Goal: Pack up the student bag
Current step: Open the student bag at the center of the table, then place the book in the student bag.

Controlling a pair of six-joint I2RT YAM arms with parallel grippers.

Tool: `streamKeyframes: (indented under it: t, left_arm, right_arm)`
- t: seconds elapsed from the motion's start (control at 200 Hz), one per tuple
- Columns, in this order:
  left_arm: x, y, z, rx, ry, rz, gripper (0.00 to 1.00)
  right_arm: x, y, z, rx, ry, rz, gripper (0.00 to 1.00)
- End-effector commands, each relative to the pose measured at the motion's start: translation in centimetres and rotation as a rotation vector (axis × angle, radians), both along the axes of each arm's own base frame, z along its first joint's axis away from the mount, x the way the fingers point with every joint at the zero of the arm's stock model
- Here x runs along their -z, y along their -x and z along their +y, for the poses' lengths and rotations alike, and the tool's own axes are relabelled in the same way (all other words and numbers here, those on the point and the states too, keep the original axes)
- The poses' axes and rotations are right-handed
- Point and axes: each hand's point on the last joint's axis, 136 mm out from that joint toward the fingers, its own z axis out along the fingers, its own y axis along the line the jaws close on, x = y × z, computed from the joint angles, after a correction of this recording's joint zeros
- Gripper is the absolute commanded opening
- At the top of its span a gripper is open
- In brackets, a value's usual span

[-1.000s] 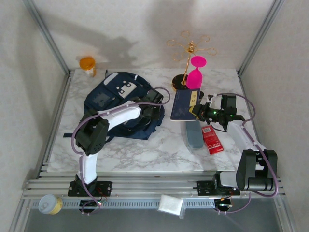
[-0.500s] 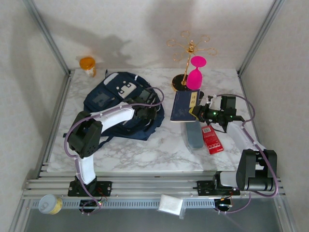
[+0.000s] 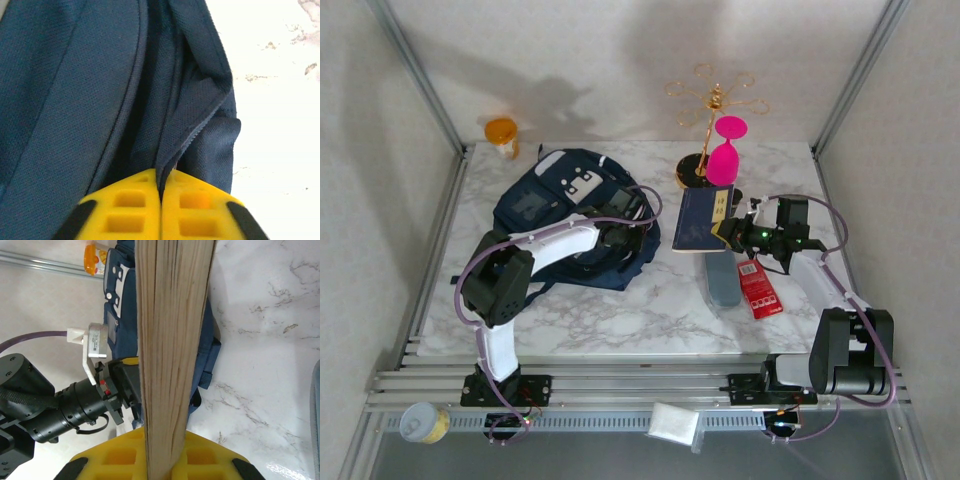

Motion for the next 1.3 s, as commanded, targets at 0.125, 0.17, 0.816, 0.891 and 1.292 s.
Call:
streamKeyframes:
  t: [0.125,0.17,0.816,0.891,1.292]
  left_arm:
    - [-11.2,-1.1,2.7,-0.058,-0.019,-0.218,0.0]
    - [-13.1,-1.1,3.3,-0.052,-0.043,-0.254,0.0]
    - [-25.4,1.3,6.5,-0.071,-0.013,-0.49,0.0]
    - [-25.8,1.2,6.7,-0.091,-0.005,-0.502,0.0]
    - [-24.4,0.3,7.3,-0.165,0.02,-0.49,0.0]
  right_arm:
    - [-0.7,1.3,3.6,-0.177,-0.026,-0.05,0.0]
    - [-0.5,1.6,4.5,-0.21,-0.012,-0.044,0.0]
    - [2.4,-1.0,27.8,-0.583,-0.078,-0.053,0.0]
    - [4.6,-3.4,29.3,-0.567,-0.057,-0.031,0.12]
    - [8.5,-3.0,22.6,-0.369,0.26,-0.022,0.54]
